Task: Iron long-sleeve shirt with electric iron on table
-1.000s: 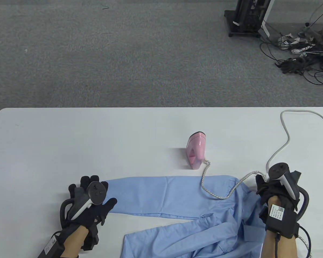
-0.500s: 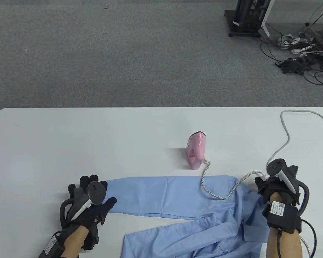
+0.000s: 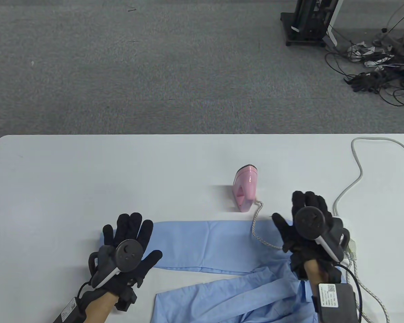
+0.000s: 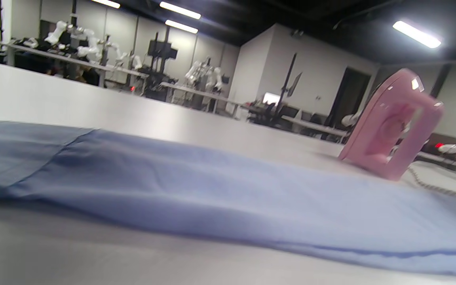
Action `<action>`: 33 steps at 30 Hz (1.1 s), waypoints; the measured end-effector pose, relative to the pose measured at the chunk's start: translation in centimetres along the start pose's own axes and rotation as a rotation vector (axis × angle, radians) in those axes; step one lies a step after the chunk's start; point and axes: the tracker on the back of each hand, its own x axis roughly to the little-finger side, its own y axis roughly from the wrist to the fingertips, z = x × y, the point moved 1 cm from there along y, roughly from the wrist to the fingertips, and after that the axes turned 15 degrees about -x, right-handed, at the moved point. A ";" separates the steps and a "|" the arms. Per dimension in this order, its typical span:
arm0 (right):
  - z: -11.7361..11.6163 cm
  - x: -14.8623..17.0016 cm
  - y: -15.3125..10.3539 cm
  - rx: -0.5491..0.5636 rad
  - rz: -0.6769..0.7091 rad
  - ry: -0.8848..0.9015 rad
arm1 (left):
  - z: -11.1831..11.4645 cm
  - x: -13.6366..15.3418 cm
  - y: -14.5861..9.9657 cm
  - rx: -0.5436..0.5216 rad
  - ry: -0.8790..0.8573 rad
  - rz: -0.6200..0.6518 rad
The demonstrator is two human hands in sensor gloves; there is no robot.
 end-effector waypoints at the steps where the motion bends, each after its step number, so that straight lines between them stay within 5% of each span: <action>1: -0.5 -1.0 -0.2 -0.012 0.027 -0.002 | -0.1 -0.1 0.0 -0.007 -0.003 0.007; 6: -3.8 -6.1 -1.0 -0.109 0.141 -0.041 | -0.4 -0.6 -0.3 -0.014 0.008 0.025; 11: -8.7 -7.3 -1.4 -0.090 0.172 0.013 | 0.4 -1.2 -0.4 0.017 0.029 0.059; 15: -10.8 -7.1 -1.4 -0.166 0.171 -0.153 | 0.4 -1.5 -0.5 0.018 0.040 0.067; 26: -10.8 -5.9 -1.0 -0.166 0.148 -0.088 | 0.3 -3.0 -1.6 -0.009 0.113 0.079; 33: -10.3 -6.0 -2.0 -0.109 0.214 -0.072 | 0.0 1.4 -1.5 -0.045 0.171 -0.060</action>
